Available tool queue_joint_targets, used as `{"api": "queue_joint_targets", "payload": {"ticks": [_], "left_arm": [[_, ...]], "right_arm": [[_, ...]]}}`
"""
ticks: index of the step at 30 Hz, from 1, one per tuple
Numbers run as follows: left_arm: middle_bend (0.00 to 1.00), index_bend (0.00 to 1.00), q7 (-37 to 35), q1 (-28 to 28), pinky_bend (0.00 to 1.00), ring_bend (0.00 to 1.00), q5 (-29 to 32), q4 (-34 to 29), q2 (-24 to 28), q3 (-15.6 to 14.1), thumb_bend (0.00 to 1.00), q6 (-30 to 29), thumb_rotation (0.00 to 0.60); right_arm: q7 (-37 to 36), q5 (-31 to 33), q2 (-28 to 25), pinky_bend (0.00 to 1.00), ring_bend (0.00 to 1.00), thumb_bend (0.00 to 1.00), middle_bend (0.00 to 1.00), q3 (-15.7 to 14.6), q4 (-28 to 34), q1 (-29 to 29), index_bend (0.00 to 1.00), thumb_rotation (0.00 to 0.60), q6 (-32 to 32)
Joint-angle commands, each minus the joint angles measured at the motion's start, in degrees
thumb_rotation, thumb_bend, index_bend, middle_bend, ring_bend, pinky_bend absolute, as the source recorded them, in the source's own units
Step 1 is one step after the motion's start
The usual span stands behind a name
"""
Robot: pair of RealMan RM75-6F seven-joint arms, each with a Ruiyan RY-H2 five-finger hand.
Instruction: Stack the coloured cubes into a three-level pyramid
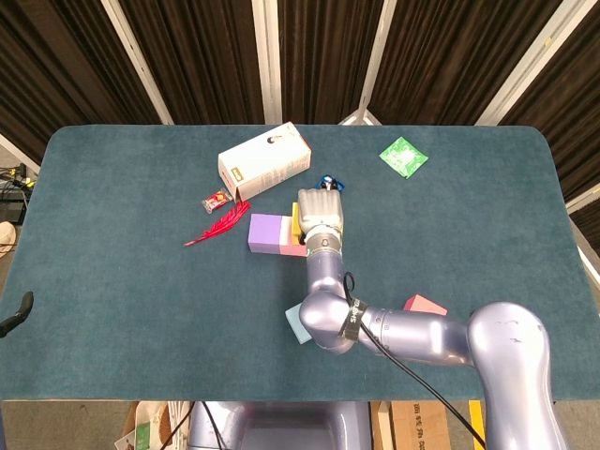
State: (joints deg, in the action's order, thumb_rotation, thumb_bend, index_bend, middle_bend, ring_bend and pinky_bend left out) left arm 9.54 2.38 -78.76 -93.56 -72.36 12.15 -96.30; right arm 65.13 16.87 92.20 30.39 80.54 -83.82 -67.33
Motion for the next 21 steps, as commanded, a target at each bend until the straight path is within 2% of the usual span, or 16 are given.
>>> {"api": "queue_joint_targets", "payload": {"ticks": [1,21], "left_arm": [[0.01,0.05,-0.07,-0.02,0.0,0.0,0.04,-0.01,0.01,0.05,0.35,-0.08,0.6],[0.01,0.05,-0.18,0.05,0.0,0.0,0.5,0.12,-0.06,0.29,0.35,-0.21,0.6]], "right_arm": [[0.32,-0.13,0.28,0.0,0.13,0.27,0.36,0.23,-0.18,0.1,0.39,0.6,-0.06],[2.49,-0.75,1.65,0.0,0.13,0.27,0.36,2.23,-0.88,0.87,0.39,0.6,-1.04]]}}
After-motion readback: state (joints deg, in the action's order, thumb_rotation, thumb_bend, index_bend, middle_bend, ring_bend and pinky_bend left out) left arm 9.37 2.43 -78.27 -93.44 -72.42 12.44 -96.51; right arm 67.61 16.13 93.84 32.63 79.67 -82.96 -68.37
